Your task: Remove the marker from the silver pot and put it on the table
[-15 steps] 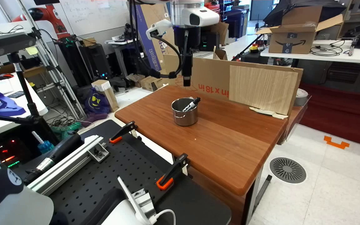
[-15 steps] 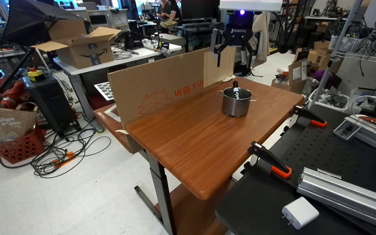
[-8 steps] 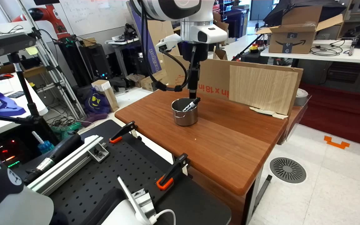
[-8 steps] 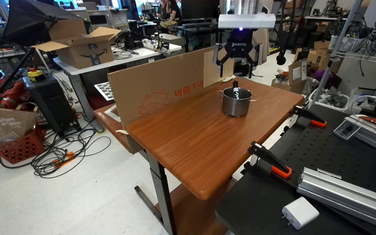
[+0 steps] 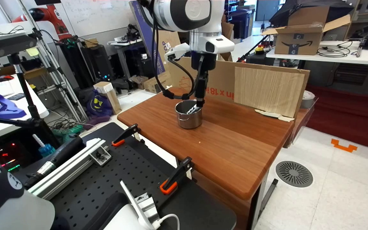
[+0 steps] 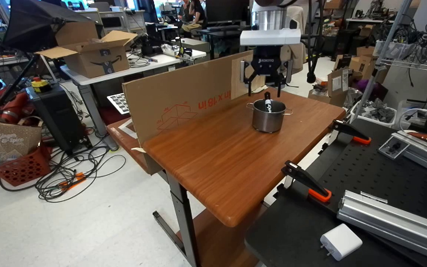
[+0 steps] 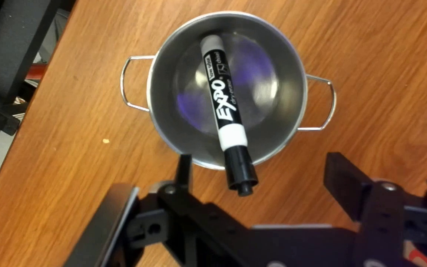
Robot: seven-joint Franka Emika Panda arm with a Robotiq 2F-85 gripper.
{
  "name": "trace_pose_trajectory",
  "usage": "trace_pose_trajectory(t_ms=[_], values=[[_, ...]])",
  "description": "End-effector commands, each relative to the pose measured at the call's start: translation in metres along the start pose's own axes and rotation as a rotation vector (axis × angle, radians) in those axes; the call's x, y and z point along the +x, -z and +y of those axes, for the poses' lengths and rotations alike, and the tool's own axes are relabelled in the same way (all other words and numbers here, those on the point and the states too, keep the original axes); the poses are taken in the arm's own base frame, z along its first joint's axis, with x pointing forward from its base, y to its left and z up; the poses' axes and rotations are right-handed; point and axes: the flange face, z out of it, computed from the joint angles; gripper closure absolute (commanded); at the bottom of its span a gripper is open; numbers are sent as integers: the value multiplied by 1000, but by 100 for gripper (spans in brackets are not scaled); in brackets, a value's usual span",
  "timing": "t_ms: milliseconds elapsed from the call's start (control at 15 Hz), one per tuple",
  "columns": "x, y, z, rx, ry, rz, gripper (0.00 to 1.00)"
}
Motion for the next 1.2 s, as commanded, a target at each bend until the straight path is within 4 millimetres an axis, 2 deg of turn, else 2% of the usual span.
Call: trace_pose_trajectory(t_ms=[0,400,533,667,867,1133], values=[[3,0,-7,-22,-5,15,40],[2,4,-10,-15,2,24,87],[1,6,-10,-19,9,13,99],[2,9,-10,-19,12,9,95],[1,17,-8,-14,18,4,95],[0,39,1,8,22,2,95]])
